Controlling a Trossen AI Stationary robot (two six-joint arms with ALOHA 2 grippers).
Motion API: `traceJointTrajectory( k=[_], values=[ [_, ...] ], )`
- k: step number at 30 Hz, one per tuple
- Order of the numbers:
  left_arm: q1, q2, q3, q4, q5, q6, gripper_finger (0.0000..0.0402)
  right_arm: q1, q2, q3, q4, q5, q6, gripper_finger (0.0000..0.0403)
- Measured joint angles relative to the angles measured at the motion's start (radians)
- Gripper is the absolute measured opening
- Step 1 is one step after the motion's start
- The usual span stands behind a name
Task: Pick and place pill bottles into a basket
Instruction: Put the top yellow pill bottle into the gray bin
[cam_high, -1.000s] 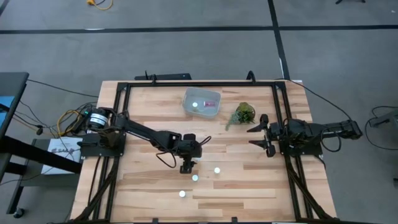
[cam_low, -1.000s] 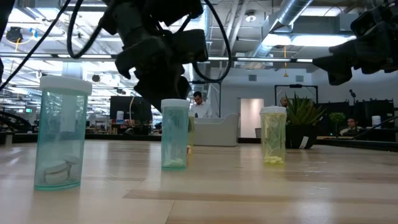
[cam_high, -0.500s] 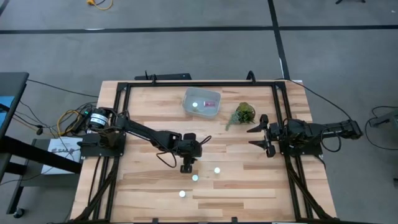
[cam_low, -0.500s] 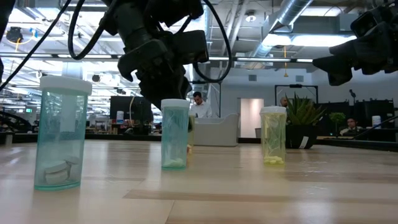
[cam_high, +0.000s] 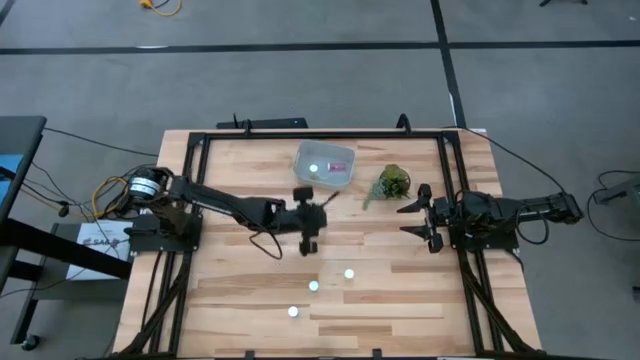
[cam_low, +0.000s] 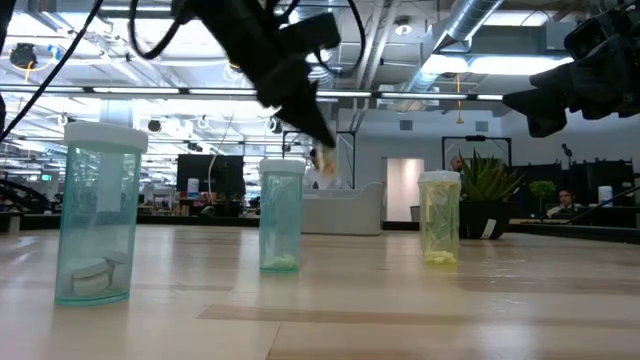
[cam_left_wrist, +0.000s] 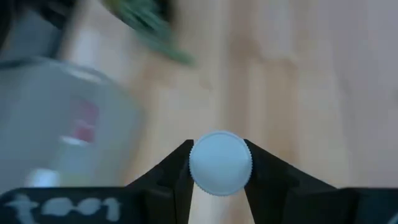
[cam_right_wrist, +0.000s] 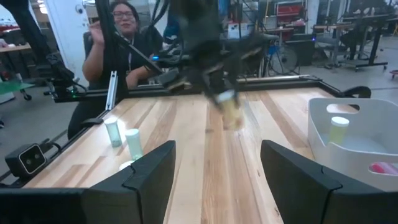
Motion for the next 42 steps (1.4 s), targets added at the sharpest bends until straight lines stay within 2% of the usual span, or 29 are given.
traceJointTrajectory(
  k=[4, 9, 14, 19, 28, 32, 36, 42],
  values=[
    [0.074, -0.048, 0.001, 0.129, -0.077, 0.094, 0.0102, 0.0, 0.002, 0.0, 0.0, 0.0, 0.0, 0.023],
    [0.216, -0.049, 0.001, 0.267, -0.041, 0.151, 0.0104, 0.0, 0.002, 0.0, 0.0, 0.0, 0.0, 0.023],
    [0.36, -0.048, 0.0, 0.256, 0.027, 0.054, 0.0105, 0.0, 0.001, 0.0, 0.0, 0.001, 0.0, 0.023],
    [0.452, -0.047, 0.0, 0.206, 0.091, -0.053, 0.0105, 0.0, 0.001, 0.0, 0.0, 0.001, 0.0, 0.023],
    [0.566, -0.046, 0.0, 0.113, 0.118, -0.196, 0.0105, 0.0, 0.001, 0.0, 0.0, 0.001, 0.0, 0.023],
    [0.595, -0.046, 0.0, 0.11, 0.179, -0.254, 0.0105, 0.0, 0.001, 0.0, 0.0, 0.001, 0.0, 0.023],
    [0.606, -0.025, -0.001, 0.109, 0.236, -0.286, 0.0105, 0.0, 0.001, 0.0, 0.0, 0.001, 0.0, 0.023],
    [0.598, 0.045, -0.002, 0.126, 0.218, -0.285, 0.0105, 0.0, 0.002, -0.001, 0.0, 0.001, 0.0, 0.023]
  ],
)
